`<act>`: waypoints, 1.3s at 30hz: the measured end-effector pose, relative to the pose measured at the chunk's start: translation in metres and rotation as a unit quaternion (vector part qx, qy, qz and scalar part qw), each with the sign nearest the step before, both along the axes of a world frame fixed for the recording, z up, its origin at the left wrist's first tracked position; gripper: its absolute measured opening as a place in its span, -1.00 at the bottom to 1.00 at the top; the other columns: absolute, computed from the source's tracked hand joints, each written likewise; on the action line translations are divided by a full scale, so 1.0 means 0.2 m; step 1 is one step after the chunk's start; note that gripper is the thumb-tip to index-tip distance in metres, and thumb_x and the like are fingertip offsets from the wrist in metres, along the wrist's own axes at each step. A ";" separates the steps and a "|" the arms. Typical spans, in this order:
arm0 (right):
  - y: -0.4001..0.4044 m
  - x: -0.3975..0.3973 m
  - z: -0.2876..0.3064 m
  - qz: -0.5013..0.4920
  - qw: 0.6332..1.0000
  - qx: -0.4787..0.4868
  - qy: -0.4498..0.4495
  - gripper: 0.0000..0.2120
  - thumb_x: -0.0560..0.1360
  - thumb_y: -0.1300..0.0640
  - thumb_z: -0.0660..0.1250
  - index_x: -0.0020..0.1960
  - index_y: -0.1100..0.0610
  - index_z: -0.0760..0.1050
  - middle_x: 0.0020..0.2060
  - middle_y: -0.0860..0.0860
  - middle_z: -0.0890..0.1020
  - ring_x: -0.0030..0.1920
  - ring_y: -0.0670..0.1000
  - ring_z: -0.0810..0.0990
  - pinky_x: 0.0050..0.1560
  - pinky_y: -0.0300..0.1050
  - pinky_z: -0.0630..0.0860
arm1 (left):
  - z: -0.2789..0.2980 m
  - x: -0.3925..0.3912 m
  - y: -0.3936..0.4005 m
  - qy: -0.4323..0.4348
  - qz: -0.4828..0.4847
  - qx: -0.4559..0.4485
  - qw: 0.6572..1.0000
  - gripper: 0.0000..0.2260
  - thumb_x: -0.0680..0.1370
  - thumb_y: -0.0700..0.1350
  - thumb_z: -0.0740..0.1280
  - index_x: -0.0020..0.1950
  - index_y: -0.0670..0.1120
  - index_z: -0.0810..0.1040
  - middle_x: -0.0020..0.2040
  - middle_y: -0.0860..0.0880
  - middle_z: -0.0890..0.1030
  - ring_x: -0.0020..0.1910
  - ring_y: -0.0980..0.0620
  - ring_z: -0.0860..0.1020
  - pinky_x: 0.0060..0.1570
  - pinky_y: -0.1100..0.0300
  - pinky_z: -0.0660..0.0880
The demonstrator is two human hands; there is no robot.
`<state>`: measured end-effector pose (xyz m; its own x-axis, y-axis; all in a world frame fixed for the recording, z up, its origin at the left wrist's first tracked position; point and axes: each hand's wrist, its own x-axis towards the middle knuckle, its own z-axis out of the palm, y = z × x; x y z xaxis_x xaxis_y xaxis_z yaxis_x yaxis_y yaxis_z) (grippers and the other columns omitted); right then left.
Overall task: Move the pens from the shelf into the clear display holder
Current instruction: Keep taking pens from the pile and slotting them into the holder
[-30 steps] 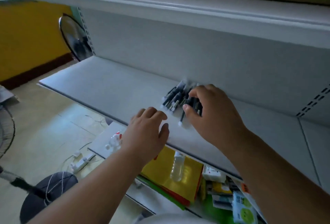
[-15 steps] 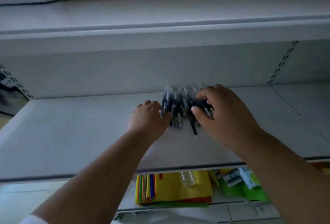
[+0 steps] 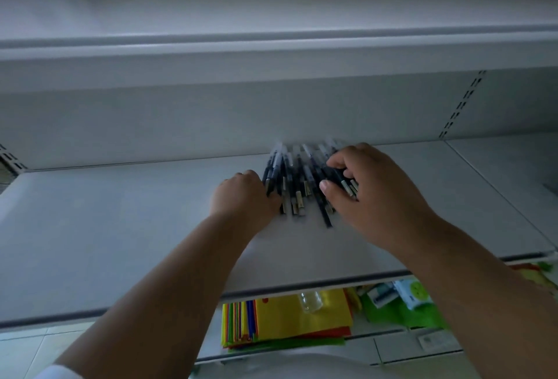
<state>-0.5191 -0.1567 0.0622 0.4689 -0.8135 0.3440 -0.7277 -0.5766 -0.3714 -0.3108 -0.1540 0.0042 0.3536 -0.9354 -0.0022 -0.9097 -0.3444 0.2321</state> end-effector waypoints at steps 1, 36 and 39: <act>0.00 0.00 0.00 0.002 1.000 -0.001 0.000 -0.73 0.52 -0.04 0.33 0.16 0.05 0.50 0.05 -0.07 0.53 0.04 -0.06 0.50 -0.05 -0.20 0.32 | 0.00 0.00 -0.01 -0.009 -0.002 0.005 1.000 -0.70 0.50 0.14 0.26 -0.08 -0.10 0.41 -0.23 -0.05 0.45 -0.24 -0.12 0.45 -0.32 0.14 0.34; -0.04 0.02 -0.18 -0.083 0.992 0.081 -0.049 -0.82 0.51 -0.03 0.38 0.00 0.04 0.47 -0.20 -0.11 0.51 -0.21 -0.10 0.48 -0.17 -0.09 0.49 | 0.01 -0.02 0.33 0.580 -0.027 -0.218 0.784 -0.83 0.65 -0.28 0.14 0.05 -0.13 0.51 -0.35 0.02 0.47 -0.38 0.02 0.34 -0.39 0.11 0.29; -0.03 0.01 -0.23 -0.095 0.990 0.109 0.005 -0.80 0.50 -0.07 0.38 -0.05 0.04 0.45 -0.23 -0.08 0.54 -0.21 -0.04 0.52 -0.17 -0.08 0.50 | 0.03 -0.04 0.36 0.593 -0.045 -0.209 0.776 -0.78 0.66 -0.31 0.11 0.06 -0.13 0.52 -0.32 -0.03 0.49 -0.37 -0.04 0.38 -0.33 0.08 0.33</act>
